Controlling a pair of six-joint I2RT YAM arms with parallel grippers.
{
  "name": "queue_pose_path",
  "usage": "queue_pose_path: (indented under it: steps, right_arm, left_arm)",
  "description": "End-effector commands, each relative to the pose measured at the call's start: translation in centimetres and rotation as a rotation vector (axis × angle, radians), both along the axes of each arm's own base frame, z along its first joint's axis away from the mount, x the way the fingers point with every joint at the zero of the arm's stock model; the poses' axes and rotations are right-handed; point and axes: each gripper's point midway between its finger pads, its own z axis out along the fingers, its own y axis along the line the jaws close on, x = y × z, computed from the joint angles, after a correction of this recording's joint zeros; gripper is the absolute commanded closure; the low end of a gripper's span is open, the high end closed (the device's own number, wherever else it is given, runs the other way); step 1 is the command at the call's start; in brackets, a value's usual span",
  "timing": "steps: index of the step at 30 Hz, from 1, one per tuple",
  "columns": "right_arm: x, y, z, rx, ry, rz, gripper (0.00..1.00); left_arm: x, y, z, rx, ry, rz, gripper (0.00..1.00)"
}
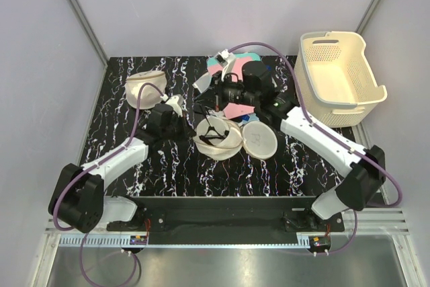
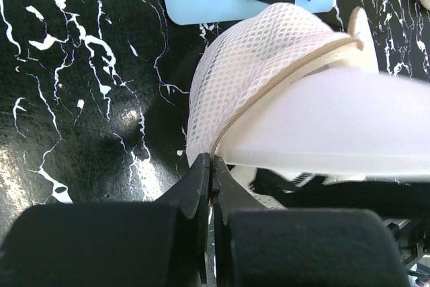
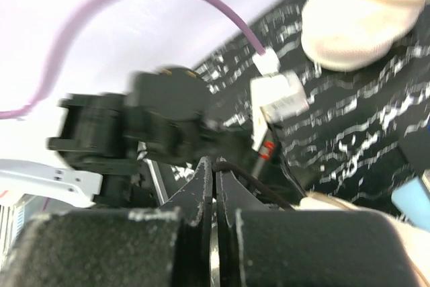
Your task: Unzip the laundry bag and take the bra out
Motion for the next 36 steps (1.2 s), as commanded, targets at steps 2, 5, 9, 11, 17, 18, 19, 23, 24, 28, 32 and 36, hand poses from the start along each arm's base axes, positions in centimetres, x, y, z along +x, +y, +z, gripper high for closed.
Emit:
queue_pose_path:
  steps: [2, 5, 9, 11, 17, 18, 19, 23, 24, 28, 32, 36]
  right_arm:
    - [-1.3, -1.6, 6.6, 0.116, -0.176, -0.004, 1.0]
    - [-1.0, -2.3, 8.1, 0.111, -0.218, -0.04, 1.0]
    - [0.2, -3.4, 8.5, 0.08, -0.233, -0.093, 1.0]
    - [0.5, -4.0, 9.2, 0.078, -0.246, -0.113, 1.0]
    - [1.4, -5.9, 12.0, 0.079, -0.322, -0.183, 1.0]
    - [1.7, -6.4, 12.6, 0.081, -0.336, -0.21, 1.0]
    - [1.8, -6.7, 12.9, 0.078, -0.344, -0.222, 1.0]
    - [2.6, -8.2, 15.2, 0.06, -0.4, -0.281, 1.0]
    - [3.0, -8.4, 15.4, 0.052, -0.403, -0.302, 1.0]
    - [4.5, -10.2, 16.7, 0.032, -0.424, -0.36, 1.0]
    - [6.7, -13.8, 18.7, 0.032, -0.445, -0.451, 1.0]
    - [8.4, -16.7, 20.0, 0.023, -0.459, -0.52, 1.0]
  left_arm:
    - [1.4, -1.2, 2.4, -0.035, -0.085, -0.027, 1.0]
    - [1.5, -1.0, 2.5, -0.032, -0.086, -0.017, 1.0]
    - [1.3, -0.9, 2.6, -0.032, -0.089, -0.015, 1.0]
    - [1.3, -0.8, 2.6, -0.032, -0.09, -0.011, 1.0]
    - [1.3, -0.7, 2.4, -0.024, -0.088, -0.008, 1.0]
    - [1.3, -0.7, 2.3, -0.024, -0.087, -0.008, 1.0]
    - [1.3, -0.7, 2.3, -0.023, -0.087, -0.009, 1.0]
    - [1.2, -0.6, 2.3, -0.022, -0.086, -0.009, 1.0]
    - [1.3, -0.6, 2.4, -0.023, -0.089, -0.008, 1.0]
    - [1.2, -0.6, 2.3, -0.021, -0.088, -0.008, 1.0]
    - [1.2, -0.6, 2.6, -0.024, -0.095, -0.005, 1.0]
    - [1.2, -0.5, 2.5, -0.022, -0.093, -0.004, 1.0]
